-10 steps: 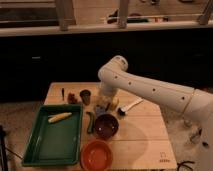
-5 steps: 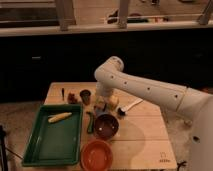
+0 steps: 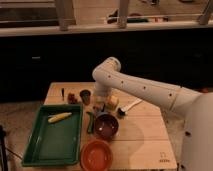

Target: Place eraser in metal cup

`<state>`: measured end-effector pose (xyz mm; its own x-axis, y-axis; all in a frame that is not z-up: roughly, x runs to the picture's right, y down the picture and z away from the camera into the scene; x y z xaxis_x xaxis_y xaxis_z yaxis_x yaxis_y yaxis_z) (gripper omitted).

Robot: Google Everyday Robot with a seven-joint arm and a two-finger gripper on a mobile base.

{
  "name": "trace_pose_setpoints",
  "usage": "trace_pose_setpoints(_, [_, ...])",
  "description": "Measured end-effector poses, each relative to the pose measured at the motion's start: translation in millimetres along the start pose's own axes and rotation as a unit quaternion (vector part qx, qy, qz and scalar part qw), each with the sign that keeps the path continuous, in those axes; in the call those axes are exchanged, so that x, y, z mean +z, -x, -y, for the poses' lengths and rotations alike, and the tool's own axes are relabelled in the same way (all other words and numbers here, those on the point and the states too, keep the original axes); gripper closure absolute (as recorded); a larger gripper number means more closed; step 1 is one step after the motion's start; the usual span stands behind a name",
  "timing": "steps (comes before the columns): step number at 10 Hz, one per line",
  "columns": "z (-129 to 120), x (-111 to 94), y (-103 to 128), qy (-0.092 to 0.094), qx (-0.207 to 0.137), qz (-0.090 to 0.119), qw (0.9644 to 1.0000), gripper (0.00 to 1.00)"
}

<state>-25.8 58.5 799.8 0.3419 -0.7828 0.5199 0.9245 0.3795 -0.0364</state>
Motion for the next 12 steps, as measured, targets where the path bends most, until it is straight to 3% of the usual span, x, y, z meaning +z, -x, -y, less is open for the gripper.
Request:
trace_pose_setpoints(7, [29.3, -11.2, -7.2, 0.003, 0.000, -0.023, 0.9997, 1.00])
trace_pose_setpoints(12, [57.9, -8.0, -20.5, 0.009, -0.018, -0.012, 0.9997, 1.00])
